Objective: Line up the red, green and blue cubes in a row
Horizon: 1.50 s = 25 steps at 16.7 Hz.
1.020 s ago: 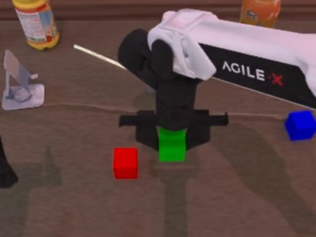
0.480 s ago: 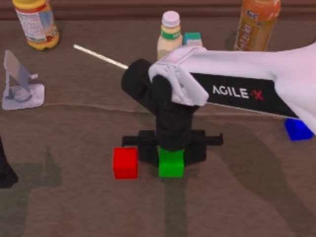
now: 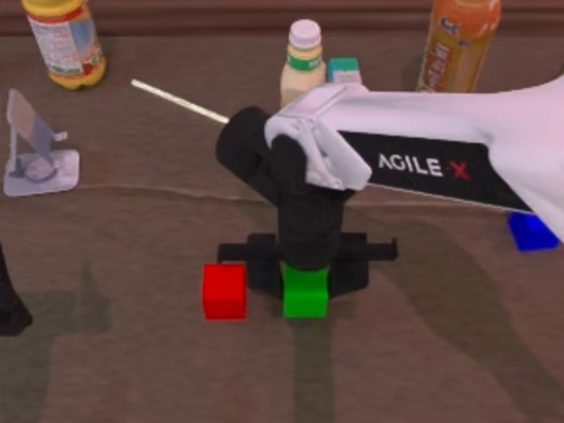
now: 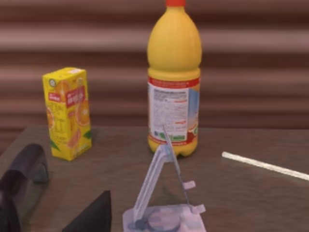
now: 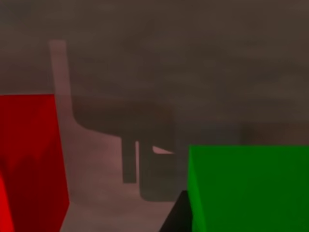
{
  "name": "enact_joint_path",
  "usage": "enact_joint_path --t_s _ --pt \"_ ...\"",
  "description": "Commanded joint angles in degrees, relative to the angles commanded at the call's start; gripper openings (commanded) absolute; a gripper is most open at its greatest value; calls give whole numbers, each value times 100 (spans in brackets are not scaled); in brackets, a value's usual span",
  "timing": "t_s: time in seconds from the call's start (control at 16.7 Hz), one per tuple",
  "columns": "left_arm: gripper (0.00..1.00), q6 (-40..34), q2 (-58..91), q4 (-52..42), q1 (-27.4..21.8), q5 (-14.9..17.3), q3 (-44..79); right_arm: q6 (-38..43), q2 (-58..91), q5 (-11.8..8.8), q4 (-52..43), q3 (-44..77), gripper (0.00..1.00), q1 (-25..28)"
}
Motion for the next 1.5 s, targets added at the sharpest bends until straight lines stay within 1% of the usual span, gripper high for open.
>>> enact_joint_path --t_s 0.36,0.42,0.96,1.08,1.32,1.5 --pt "100 0 0 0 0 0 0 0 0 0 0 0 98 0" --pt "100 0 0 0 0 0 0 0 0 0 0 0 100 0" --pt "100 0 0 0 0 0 0 -2 -6 0 -21 21 100 -9" --pt "100 0 0 0 0 0 0 1 -52 1 -237 217 100 8" --pt "100 0 0 0 0 0 0 5 -239 -5 -1125 830 100 30" --pt "100 0 0 0 0 0 0 -8 -339 -3 -1400 1064 100 39"
